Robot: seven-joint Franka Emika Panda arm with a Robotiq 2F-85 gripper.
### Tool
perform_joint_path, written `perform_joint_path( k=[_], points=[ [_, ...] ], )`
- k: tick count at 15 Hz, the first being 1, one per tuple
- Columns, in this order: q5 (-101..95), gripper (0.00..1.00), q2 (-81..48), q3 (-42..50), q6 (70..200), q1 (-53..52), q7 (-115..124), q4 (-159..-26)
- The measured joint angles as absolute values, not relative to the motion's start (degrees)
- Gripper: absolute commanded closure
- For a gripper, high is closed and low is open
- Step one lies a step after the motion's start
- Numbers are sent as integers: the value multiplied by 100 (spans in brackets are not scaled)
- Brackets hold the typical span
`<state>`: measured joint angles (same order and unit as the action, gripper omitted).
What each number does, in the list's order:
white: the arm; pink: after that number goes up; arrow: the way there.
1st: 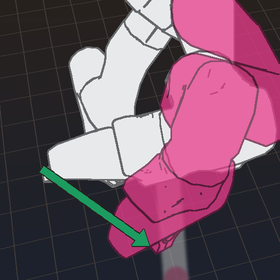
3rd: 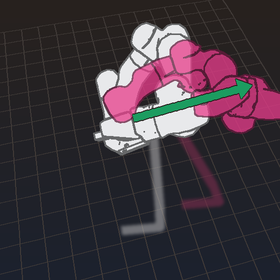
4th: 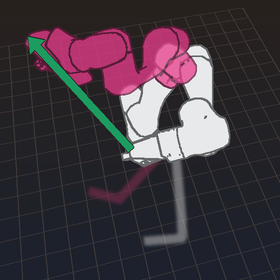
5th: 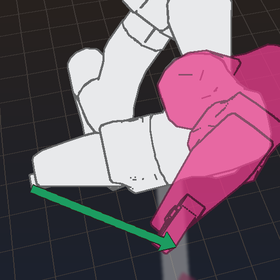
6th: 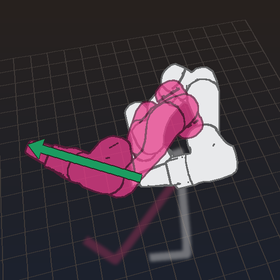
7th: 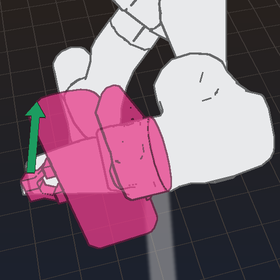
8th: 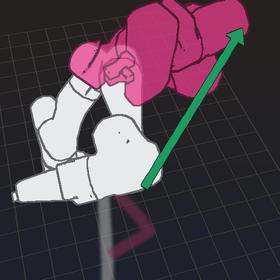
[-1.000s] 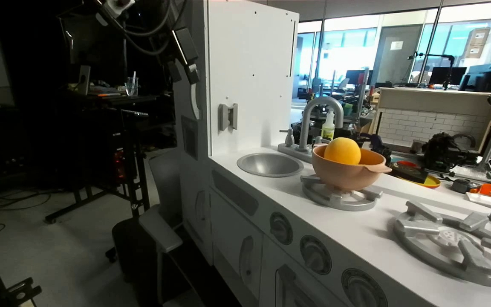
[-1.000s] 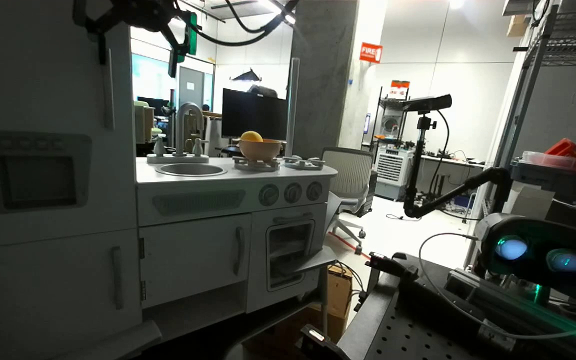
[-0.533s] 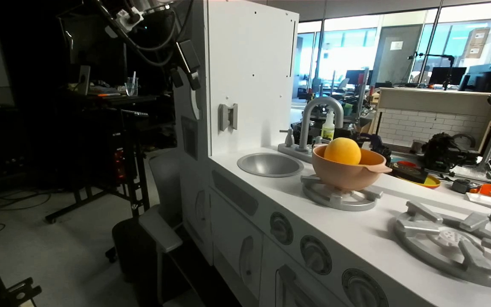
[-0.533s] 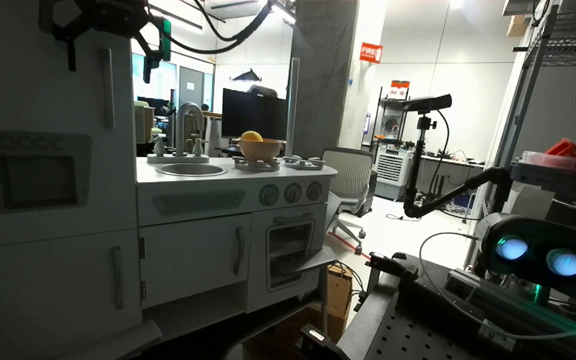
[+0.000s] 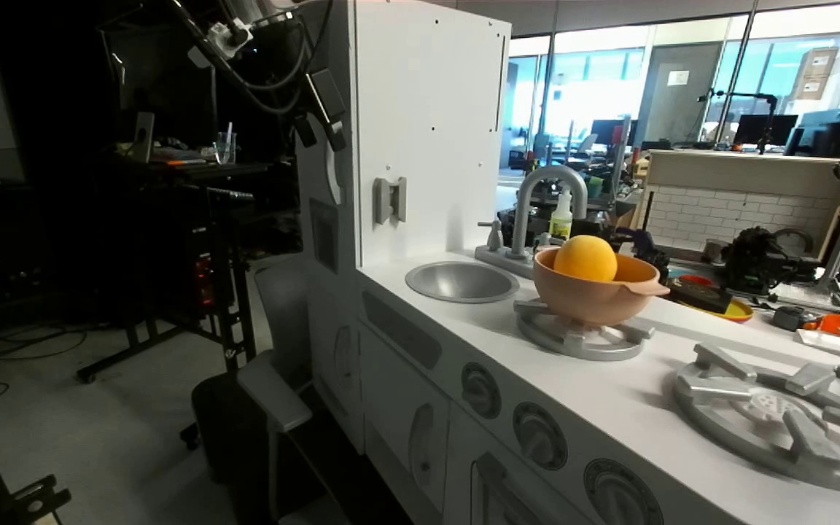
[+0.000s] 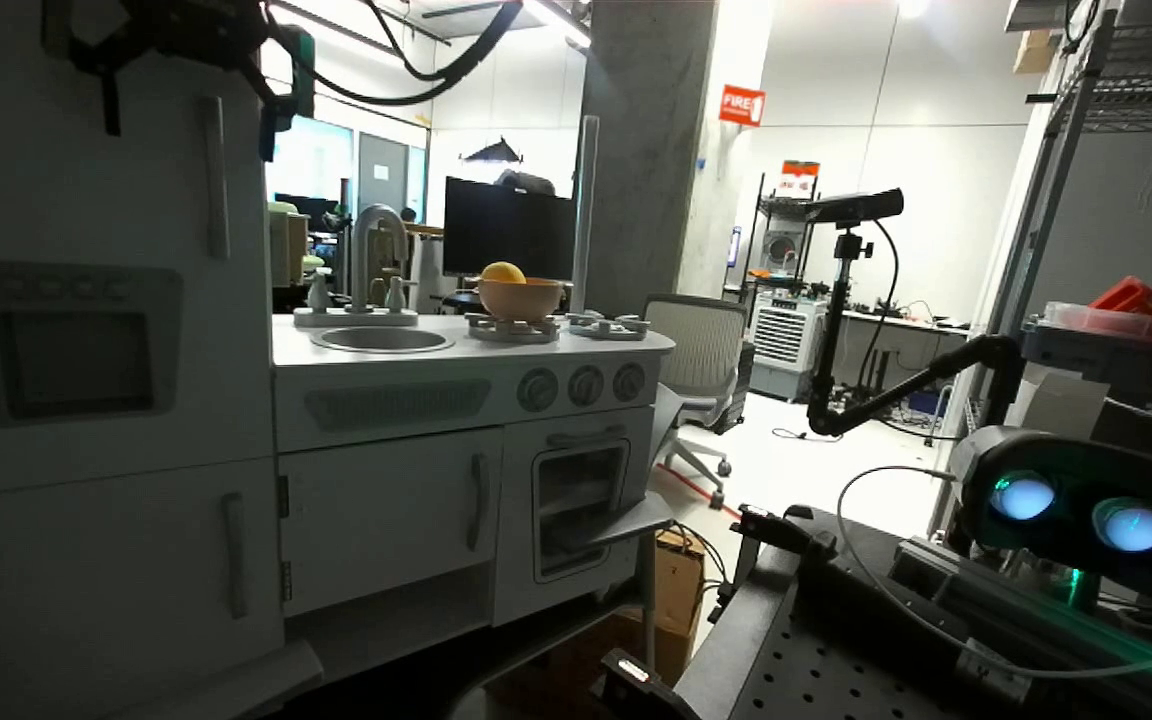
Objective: Open the top cabinet door and put an orange plushie and the maize in the top compartment of the cabinet
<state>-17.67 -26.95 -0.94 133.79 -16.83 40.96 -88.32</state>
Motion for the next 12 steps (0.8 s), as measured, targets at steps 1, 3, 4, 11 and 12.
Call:
perform_joint_path(
  k=[1,3,4,11,12],
  points=[
    [-1767,0,-2722,-76,13379,-1692,4096,-8798],
    [-1767,26,-2778,-49,13379,-1710,4096,-8738],
    [-1767,35,-2792,-35,13379,-1714,4096,-8722],
    [-1775,88,-2867,38,13375,-1773,4102,-8664],
    [-1794,94,-2867,72,13345,-1797,4112,-8659]
  ],
)
